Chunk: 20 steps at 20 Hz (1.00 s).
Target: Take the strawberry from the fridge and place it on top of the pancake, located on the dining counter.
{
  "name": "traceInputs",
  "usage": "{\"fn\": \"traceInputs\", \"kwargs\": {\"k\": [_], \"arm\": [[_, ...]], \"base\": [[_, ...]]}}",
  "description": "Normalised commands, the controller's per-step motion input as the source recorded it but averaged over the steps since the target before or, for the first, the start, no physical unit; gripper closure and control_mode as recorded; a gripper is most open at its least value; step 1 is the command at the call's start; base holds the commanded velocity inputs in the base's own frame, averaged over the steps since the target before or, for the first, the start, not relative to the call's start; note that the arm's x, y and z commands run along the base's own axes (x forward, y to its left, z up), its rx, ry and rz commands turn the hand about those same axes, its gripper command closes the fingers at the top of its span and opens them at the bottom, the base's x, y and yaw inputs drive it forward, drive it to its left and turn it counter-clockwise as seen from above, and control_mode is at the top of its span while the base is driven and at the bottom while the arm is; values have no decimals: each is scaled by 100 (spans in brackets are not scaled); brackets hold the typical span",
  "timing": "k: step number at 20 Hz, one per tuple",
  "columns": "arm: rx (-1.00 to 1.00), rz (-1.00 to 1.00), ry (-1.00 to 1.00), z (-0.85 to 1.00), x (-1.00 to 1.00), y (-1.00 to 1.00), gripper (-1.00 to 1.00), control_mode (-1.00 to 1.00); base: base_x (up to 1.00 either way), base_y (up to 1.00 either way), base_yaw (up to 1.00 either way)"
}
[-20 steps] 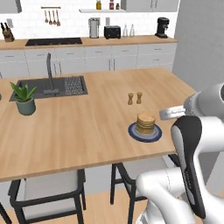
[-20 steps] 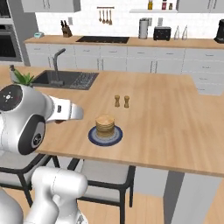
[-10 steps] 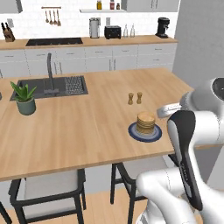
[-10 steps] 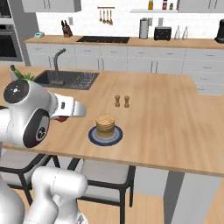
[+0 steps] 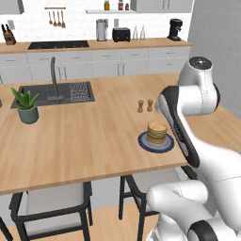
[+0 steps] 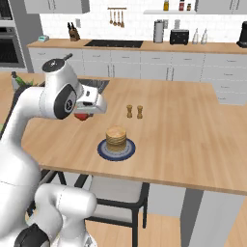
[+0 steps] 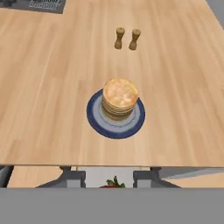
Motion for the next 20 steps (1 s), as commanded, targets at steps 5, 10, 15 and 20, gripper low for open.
{"fn": "traceInputs", "kwargs": {"k": [5,10,15,20], "arm": [[3,0,23,-64,100,-58,100,-100],[1,0,-6,-83,95,-15,100,-100],[0,-1,-1,-63,43,0,100,-100],[0,0,-1,-63,33,0,100,-100]], "base": [[0,0,0],[0,0,0],[0,0,0],[0,0,0]]}}
